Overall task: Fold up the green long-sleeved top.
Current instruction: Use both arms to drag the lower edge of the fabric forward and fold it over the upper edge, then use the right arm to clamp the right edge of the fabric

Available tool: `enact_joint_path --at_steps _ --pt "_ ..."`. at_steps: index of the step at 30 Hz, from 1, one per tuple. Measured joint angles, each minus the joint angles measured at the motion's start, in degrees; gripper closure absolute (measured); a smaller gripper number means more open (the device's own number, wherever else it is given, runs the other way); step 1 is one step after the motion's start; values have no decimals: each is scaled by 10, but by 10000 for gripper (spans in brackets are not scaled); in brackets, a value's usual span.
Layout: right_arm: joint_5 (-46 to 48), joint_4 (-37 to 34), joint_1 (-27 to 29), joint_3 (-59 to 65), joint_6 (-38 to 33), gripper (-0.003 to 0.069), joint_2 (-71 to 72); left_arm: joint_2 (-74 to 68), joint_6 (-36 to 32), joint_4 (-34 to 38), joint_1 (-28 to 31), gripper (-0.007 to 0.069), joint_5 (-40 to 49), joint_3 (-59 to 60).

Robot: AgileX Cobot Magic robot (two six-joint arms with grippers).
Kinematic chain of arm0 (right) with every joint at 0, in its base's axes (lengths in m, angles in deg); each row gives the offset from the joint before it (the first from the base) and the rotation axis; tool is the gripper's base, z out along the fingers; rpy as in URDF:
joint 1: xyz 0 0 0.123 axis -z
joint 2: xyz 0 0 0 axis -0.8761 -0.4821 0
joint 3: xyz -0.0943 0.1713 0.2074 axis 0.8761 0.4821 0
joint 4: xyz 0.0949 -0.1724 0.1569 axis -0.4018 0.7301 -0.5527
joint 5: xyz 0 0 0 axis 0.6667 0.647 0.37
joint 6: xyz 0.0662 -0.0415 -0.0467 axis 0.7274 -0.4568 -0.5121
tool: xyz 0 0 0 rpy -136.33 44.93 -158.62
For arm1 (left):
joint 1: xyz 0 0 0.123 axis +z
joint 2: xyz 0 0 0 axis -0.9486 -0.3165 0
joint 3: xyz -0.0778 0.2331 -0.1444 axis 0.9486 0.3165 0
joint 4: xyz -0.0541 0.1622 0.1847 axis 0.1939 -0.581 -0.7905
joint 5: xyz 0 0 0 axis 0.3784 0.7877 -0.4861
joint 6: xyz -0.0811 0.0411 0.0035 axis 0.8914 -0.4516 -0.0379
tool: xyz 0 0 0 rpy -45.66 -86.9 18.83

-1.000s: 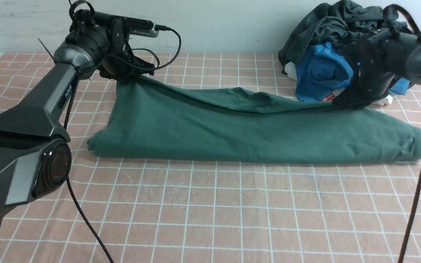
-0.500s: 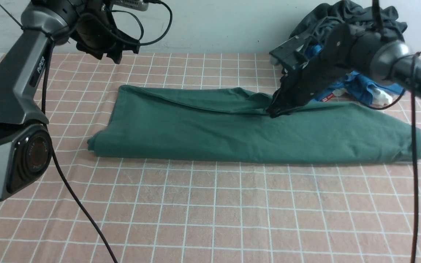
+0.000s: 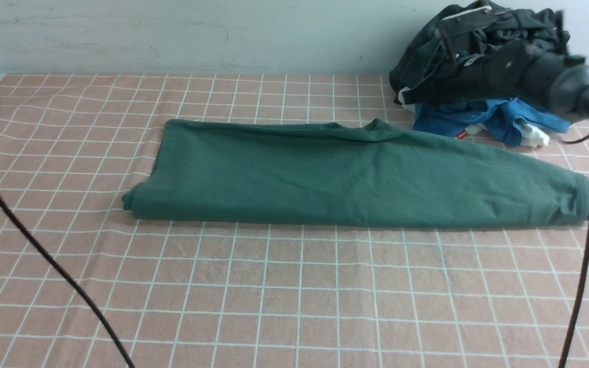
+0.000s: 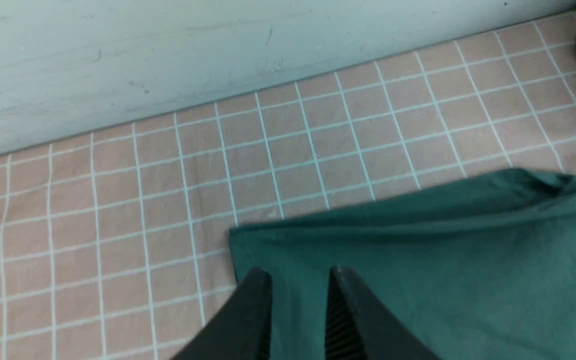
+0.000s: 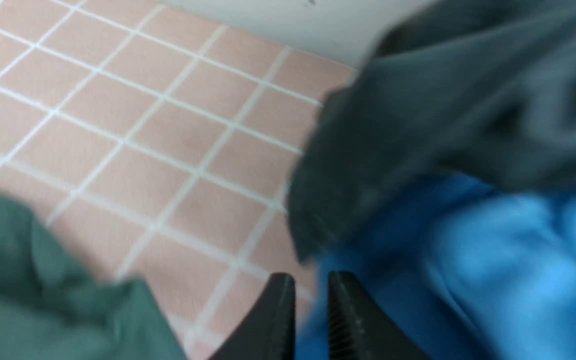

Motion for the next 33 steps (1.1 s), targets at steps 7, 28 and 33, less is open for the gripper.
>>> enact_joint_path --at_steps 7,28,33 --pt "341 79 106 14 131 382 134 281 -19 41 -5 472 -82 446" --pt "219 57 213 270 186 255 109 716 -19 9 -5 615 -241 1003" --pt "220 44 202 270 181 477 104 714 -19 4 -5 615 -241 1015"
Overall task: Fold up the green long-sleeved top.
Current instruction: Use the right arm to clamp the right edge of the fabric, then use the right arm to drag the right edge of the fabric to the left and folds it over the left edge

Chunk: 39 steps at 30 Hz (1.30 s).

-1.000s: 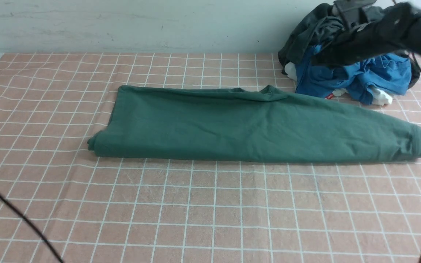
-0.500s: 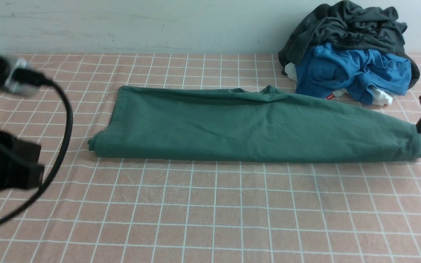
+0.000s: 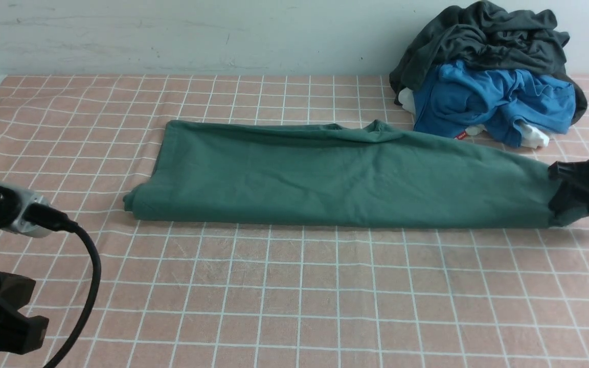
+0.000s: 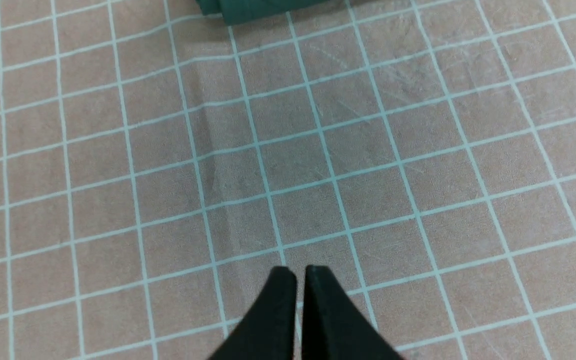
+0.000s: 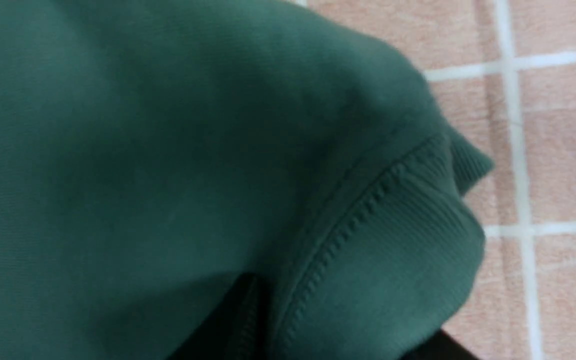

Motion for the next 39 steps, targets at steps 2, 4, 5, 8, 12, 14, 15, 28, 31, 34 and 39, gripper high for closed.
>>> enact_joint_path --at_steps 2,4,5,8,12,14,15,28,31,34,39 --pt "7 24 -3 0 -9 605 7 0 0 0 0 615 1 8" --pt "10 47 -3 0 -11 634 17 0 0 -1 0 615 5 11" --pt "15 107 -3 1 -2 646 46 -1 0 -1 0 615 16 11" --pt "19 195 -3 3 22 646 92 -1 0 -1 0 615 20 12" --pt "11 283 -27 -11 57 646 170 -2 1 -1 0 615 -4 12" --pt "11 286 -57 -32 71 646 193 -6 1 -1 0 615 -26 12" --pt "11 283 -82 -48 79 646 203 -9 1 0 0 615 -36 12" --pt "-155 193 -453 -168 110 646 82 -58 3 50 0 615 -49 12" --pt "-186 193 -506 -210 110 604 -20 -58 1 52 0 615 -44 12" --pt "-186 192 -524 -259 110 503 -73 -58 -1 52 0 615 -42 12" --pt "-132 191 -530 -344 110 302 -98 -58 -2 52 0 615 -30 12"
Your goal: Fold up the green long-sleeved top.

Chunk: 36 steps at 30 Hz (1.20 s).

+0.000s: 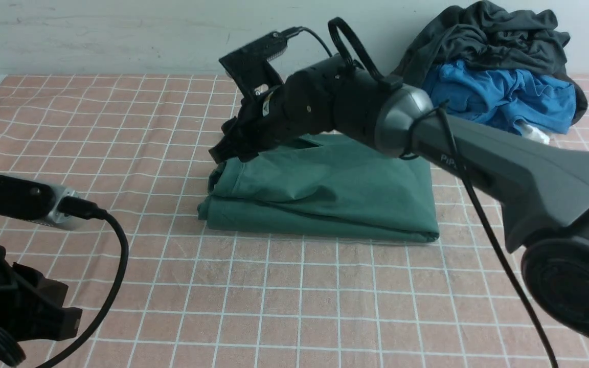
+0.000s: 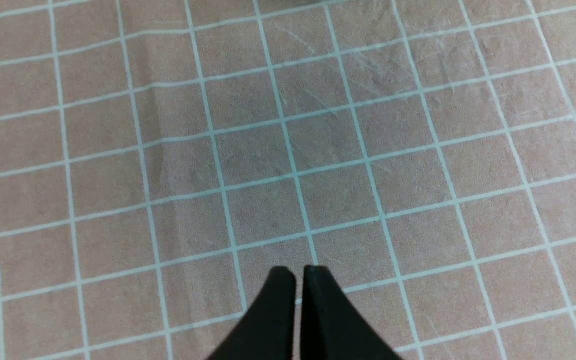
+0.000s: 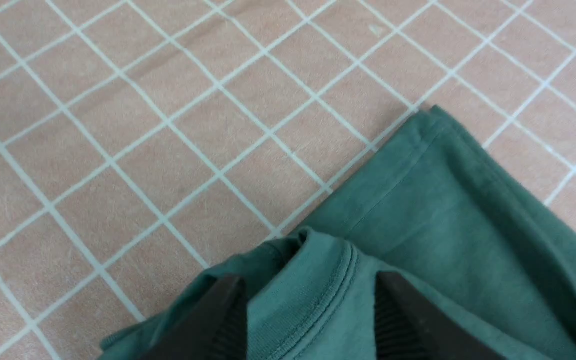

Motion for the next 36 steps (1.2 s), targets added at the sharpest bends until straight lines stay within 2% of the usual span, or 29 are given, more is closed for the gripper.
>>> enact_joint_path --at_steps 3,5,8,9,10,11,14,19,22,26,31,36 --pt "63 0 1 -53 6 229 0 14 -4 0 0 615 1 0" --pt "92 0 1 -64 15 230 2 38 -10 0 0 615 -3 0" --pt "115 0 1 -64 22 273 -3 72 -21 2 0 615 -24 7" --pt "119 0 1 -64 29 321 -14 100 -27 3 0 615 -43 18" --pt "118 0 1 -64 35 337 -18 108 -28 3 0 615 -48 21" --pt "106 -5 1 -64 47 414 -44 147 -30 3 0 615 -72 42" --pt "68 -45 1 -63 57 543 -95 220 -33 3 0 615 -111 84" --pt "54 -90 0 -63 56 638 -105 316 -34 3 0 615 -168 142" --pt "69 -84 -1 -63 58 649 -74 355 -34 3 0 615 -181 166" --pt "166 -5 -7 -62 54 652 58 412 -34 3 -10 615 -182 203" --pt "287 95 -32 -50 11 652 209 422 -34 3 -13 615 -180 210" --pt "298 97 -36 82 -4 652 352 424 -34 4 -13 615 -180 210"
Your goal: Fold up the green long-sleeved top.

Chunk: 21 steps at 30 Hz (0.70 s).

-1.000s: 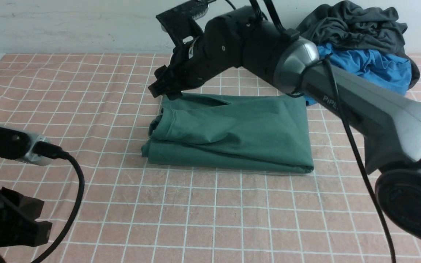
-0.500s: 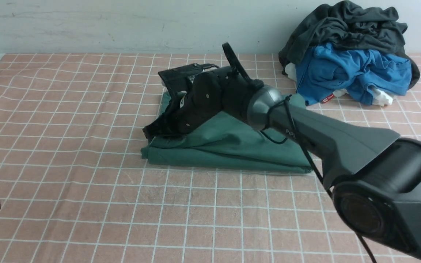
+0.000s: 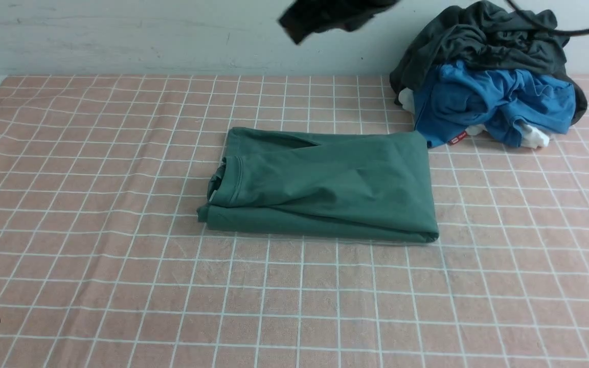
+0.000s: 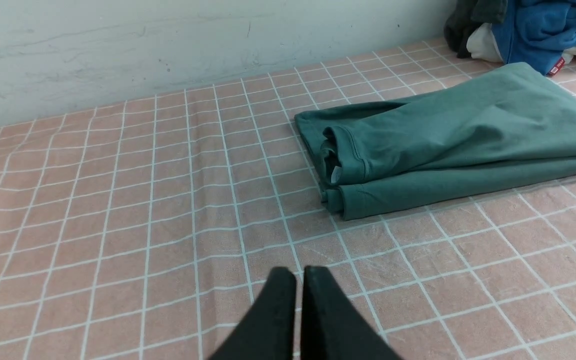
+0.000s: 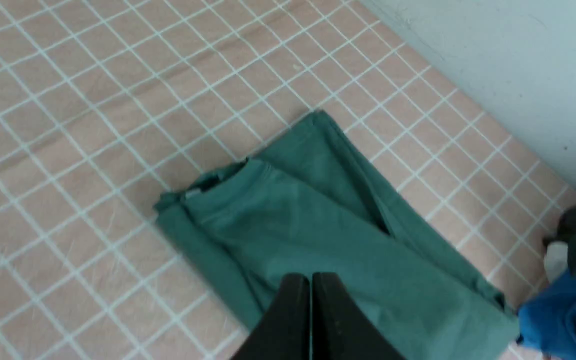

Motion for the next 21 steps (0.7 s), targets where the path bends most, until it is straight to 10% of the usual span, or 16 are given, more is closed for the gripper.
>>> enact_joint_path --at_steps 4,13,21 --pt "-61 -24 0 264 5 652 188 0 0 0 0 615 0 0" --pt "-572 -39 0 827 73 652 603 0 0 1 0 615 0 0" --pt "-639 -39 0 1011 135 652 761 0 0 1 0 615 0 0"
